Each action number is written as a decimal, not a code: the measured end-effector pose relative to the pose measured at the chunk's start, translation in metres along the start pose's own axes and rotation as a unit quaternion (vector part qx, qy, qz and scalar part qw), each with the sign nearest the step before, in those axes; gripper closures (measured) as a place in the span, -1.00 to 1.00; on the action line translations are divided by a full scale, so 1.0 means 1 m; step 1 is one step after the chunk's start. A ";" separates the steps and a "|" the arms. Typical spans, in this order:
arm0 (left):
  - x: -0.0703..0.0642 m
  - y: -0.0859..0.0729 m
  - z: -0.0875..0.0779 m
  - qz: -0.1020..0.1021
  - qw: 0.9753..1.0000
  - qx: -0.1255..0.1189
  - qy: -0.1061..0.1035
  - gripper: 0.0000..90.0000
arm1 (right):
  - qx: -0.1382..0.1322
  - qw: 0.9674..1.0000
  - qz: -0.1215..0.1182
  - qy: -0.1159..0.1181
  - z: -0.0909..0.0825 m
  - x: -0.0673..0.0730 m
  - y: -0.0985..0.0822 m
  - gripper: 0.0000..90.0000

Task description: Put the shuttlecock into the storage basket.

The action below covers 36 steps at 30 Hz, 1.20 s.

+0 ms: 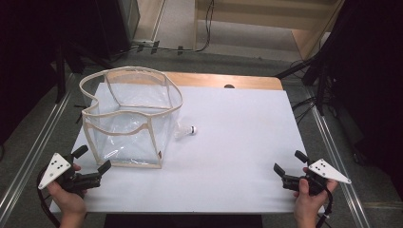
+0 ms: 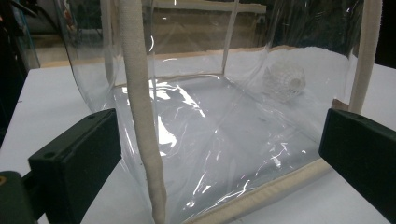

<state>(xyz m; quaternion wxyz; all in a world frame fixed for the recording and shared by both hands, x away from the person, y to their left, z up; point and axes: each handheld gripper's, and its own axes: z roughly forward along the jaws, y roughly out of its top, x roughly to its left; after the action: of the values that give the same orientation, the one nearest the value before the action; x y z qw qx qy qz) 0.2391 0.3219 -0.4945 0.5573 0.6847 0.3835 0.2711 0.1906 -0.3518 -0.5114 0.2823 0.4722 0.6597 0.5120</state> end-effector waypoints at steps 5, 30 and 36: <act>-0.001 0.000 0.001 0.002 1.000 0.003 0.001 -1.00 | 0.008 1.000 -0.014 0.008 0.003 0.003 0.007 -1.00; -0.002 0.000 0.002 0.009 1.000 0.003 0.003 -1.00 | 0.027 0.997 -0.060 0.050 0.030 0.030 0.053 -1.00; -0.002 0.000 0.001 0.009 1.000 0.003 0.002 -1.00 | 0.038 0.993 -0.073 0.079 0.045 0.039 0.064 -1.00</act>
<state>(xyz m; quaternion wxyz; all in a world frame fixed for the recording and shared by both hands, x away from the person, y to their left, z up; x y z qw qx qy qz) 0.2388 0.3192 -0.4951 0.5521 0.6890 0.3793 0.2765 0.2349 -0.2957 -0.4608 0.2474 0.3909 0.7320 0.5001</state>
